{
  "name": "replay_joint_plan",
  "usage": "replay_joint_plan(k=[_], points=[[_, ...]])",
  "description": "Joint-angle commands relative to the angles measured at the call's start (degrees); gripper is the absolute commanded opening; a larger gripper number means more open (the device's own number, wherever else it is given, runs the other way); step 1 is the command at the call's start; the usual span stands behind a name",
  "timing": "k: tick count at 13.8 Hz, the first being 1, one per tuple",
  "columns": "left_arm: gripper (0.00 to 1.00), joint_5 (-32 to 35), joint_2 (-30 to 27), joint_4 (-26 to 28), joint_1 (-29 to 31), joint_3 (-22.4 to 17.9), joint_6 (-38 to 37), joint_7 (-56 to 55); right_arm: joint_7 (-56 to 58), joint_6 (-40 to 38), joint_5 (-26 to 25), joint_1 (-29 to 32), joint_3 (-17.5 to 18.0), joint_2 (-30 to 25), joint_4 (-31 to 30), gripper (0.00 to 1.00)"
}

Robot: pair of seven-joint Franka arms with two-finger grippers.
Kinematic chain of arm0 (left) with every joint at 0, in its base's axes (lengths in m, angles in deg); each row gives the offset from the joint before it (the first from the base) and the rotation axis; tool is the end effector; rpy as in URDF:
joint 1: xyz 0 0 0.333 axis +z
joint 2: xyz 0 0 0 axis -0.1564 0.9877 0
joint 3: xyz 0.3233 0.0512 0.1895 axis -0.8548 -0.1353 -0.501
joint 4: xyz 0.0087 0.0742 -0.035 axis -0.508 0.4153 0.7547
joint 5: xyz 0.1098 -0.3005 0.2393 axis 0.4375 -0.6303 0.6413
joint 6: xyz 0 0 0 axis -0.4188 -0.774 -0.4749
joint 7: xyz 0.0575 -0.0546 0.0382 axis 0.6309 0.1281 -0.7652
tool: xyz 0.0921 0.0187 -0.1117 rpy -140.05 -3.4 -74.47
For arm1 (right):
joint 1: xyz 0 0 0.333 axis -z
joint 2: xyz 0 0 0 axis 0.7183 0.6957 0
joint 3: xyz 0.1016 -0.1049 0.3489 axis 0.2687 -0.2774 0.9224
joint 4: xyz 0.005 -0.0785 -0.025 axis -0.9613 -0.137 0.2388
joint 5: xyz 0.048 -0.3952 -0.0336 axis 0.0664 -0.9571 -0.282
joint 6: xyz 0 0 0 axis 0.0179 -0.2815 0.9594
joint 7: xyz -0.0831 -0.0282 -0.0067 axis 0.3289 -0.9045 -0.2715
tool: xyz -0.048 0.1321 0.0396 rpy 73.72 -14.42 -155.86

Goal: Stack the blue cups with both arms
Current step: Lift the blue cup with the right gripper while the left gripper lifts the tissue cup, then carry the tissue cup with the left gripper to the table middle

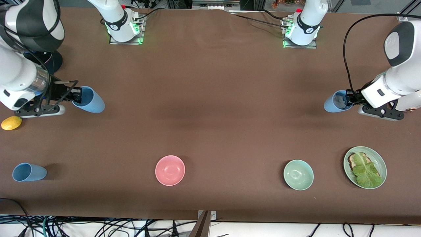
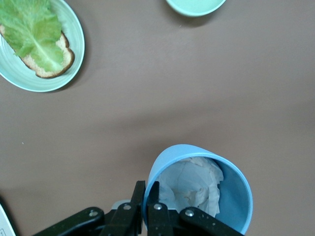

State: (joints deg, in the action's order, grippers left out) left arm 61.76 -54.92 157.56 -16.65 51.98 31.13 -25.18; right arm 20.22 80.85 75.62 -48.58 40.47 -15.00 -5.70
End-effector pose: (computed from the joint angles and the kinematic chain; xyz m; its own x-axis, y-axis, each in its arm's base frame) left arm 0.5821 0.0074 0.4911 0.9765 -0.1875 -0.1064 -0.1869 -0.9823 0.0157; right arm 0.6025 0.0511 0.5414 0.9901 0.0973 -0.1016 0.0970 -0.9953 -0.0087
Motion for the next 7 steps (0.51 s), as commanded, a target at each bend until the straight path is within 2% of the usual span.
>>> replay_joint_plan(k=[1,4,7], points=[[0.0,-0.6,1.6,-4.5,-3.7,0.0,-2.6,-6.2,0.3,-3.8,-0.5,-0.1,0.3,-2.3,0.9,0.0],[0.0,-0.6,2.9,-8.3,-7.0,1.5,-4.4,-15.3,0.2,-8.7,-0.5,-0.9,0.2,-0.3,6.5,0.0],[0.0,-0.6,4.7,-12.6,-7.6,7.1,-6.3,-26.5,0.3,-10.3,-0.6,-0.9,0.3,0.5,8.6,0.0]])
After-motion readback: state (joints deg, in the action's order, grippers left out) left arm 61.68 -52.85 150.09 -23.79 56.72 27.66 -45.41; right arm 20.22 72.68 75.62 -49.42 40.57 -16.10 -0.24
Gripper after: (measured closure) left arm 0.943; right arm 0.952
